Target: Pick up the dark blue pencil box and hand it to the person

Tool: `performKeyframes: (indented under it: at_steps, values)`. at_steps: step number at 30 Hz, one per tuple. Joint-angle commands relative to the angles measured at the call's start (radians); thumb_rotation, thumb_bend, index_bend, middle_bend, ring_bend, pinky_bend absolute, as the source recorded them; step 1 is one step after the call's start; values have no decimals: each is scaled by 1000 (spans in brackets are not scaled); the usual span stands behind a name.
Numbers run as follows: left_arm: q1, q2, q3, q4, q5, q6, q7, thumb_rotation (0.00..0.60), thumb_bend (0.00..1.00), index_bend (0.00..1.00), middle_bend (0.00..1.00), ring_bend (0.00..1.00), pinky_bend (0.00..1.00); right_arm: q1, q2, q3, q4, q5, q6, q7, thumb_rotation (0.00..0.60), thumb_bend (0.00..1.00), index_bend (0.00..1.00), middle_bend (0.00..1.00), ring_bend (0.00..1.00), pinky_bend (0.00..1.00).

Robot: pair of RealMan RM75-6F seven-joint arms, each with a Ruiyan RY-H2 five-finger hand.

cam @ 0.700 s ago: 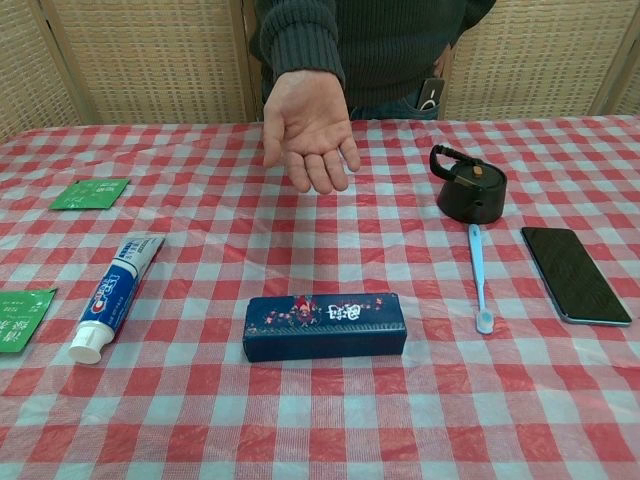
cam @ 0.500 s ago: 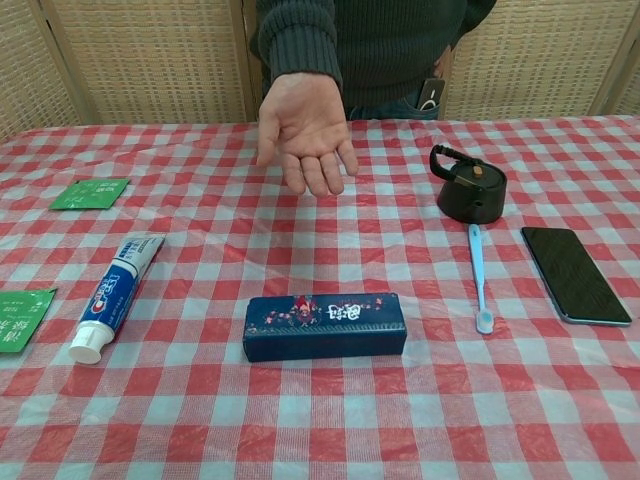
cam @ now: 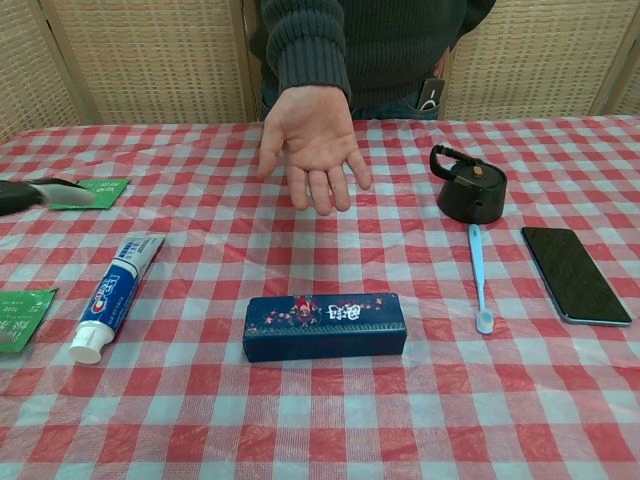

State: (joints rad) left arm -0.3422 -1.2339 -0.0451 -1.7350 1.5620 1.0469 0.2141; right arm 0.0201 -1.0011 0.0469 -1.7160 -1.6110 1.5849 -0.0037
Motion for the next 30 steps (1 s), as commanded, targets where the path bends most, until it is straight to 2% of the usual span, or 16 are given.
performKeyframes:
  at_steps: [1,7,10,14,17,21,24,28,30]
  values:
    - [-140,-137,-69,14,-148,-167,111,600,0,0,0,0,0,2,1,3,3,10,-6,5,600,0,0,0,0,0]
    - [-216,-239,-111,43,-267,-221,188,600,0,11,0,8,21,6,4,9,9,27,-16,20,600,0,0,0,0,0]
    - [-258,-298,-131,64,-330,-239,220,600,0,45,3,40,68,8,6,11,11,35,-22,27,600,0,0,0,0,0]
    - [-335,-402,-164,107,-428,-262,271,600,0,99,54,108,163,11,6,13,15,43,-29,30,600,0,0,0,0,0]
    - [-381,-466,-169,145,-508,-255,329,600,0,115,61,114,176,12,5,14,15,46,-31,31,600,0,0,0,0,0]
    - [-429,-527,-155,180,-564,-234,400,600,0,131,76,150,218,14,6,16,18,53,-35,35,600,0,0,0,0,0]
    - [-454,-574,-151,217,-583,-207,431,600,0,198,168,240,289,14,6,17,19,57,-37,38,600,0,0,0,0,0]
    - [-467,-642,-145,285,-537,-133,445,600,18,414,376,410,475,15,8,19,22,60,-37,46,600,0,0,0,0,0]
    - [-465,-661,-136,308,-513,-105,444,600,50,487,441,463,526,15,9,20,23,63,-38,51,600,0,0,0,0,0]
